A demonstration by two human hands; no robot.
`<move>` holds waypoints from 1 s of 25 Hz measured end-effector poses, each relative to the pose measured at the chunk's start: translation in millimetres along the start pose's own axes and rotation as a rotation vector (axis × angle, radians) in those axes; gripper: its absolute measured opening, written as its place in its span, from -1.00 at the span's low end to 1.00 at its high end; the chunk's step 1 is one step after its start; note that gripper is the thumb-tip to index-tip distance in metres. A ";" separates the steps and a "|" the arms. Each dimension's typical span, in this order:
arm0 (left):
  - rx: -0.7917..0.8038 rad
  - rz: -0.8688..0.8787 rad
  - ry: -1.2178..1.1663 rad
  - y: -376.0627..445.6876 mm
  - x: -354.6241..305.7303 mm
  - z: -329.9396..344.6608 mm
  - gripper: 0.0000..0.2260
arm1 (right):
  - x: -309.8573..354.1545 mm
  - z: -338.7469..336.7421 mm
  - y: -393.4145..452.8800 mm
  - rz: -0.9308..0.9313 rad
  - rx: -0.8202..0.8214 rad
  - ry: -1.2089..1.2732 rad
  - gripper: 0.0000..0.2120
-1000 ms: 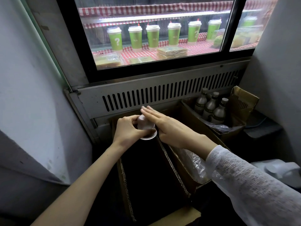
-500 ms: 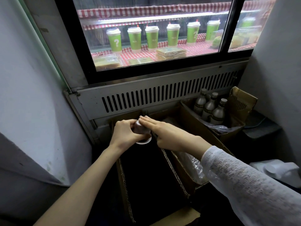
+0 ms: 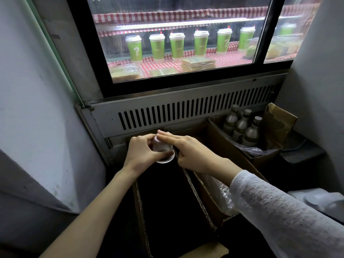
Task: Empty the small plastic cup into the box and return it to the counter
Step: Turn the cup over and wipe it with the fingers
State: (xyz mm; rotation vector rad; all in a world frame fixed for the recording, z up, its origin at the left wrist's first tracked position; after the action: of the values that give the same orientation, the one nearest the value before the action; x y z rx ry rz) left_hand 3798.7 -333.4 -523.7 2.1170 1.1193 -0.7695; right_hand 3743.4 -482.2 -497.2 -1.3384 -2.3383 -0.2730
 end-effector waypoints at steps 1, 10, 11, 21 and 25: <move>-0.009 0.000 -0.004 1.6 -1.4 1.3 -0.61 | -1.8 -2.3 -1.0 0.001 -0.022 0.003 -0.15; 0.070 -0.023 0.055 5.6 -5.6 15.2 -0.58 | -12.4 8.7 -9.4 0.023 -0.023 0.138 -0.17; 0.075 -0.023 0.048 6.6 -5.9 17.7 -0.57 | -14.7 10.3 -11.4 0.029 -0.019 0.148 -0.17; -0.072 -0.101 0.122 10.0 -0.1 11.1 -0.49 | -28.4 12.7 -8.4 0.332 -0.314 0.301 -0.81; -0.164 -0.123 0.127 5.8 -3.4 2.5 -0.47 | -23.5 34.6 3.4 0.377 -0.081 0.788 -0.81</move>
State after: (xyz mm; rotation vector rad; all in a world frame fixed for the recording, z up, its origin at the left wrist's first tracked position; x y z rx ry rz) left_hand 3801.5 -339.5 -521.4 1.9971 1.3437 -0.5828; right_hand 3747.5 -485.6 -538.9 -1.3492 -1.4159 -0.6419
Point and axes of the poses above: each hand's wrist, its own y-axis towards the middle knuckle, its own z-axis out of the palm, x = y × z, the point moved 4 cm from there along y, towards the middle knuckle, and after that the axes turned 12 degrees about x, right-handed, at the moved point
